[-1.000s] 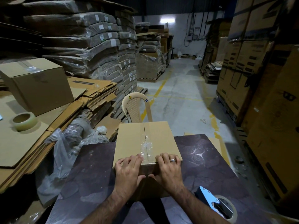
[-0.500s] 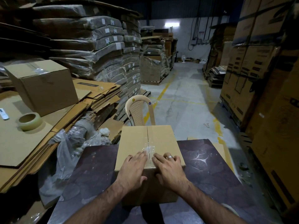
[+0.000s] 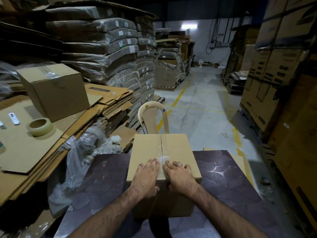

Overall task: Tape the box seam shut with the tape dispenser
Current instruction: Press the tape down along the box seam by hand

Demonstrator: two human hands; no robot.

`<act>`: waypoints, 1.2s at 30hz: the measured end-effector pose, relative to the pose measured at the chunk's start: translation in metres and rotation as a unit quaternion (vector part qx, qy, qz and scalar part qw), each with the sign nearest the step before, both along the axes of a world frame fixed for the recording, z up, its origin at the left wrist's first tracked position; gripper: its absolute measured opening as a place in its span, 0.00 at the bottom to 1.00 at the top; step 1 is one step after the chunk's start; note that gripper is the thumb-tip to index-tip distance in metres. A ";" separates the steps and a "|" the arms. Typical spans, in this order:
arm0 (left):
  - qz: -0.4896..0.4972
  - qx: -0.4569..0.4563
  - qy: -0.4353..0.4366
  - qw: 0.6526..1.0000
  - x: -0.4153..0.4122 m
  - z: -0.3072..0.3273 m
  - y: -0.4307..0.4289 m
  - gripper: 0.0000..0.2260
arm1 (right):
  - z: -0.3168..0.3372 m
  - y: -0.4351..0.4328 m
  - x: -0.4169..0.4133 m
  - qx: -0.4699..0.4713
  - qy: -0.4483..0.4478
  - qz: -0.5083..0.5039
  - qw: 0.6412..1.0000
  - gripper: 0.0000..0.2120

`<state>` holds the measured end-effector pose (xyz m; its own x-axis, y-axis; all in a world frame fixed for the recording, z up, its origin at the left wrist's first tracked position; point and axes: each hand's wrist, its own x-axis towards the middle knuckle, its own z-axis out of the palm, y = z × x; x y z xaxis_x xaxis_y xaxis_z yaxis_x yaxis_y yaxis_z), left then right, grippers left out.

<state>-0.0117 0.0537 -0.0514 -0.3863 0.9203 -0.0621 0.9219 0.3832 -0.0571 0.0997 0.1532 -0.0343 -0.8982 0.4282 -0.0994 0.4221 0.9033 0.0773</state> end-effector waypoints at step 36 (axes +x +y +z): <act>-0.017 0.025 -0.003 1.000 0.001 0.002 -0.005 0.41 | -0.011 -0.020 0.002 0.036 0.042 -0.025 0.998 0.34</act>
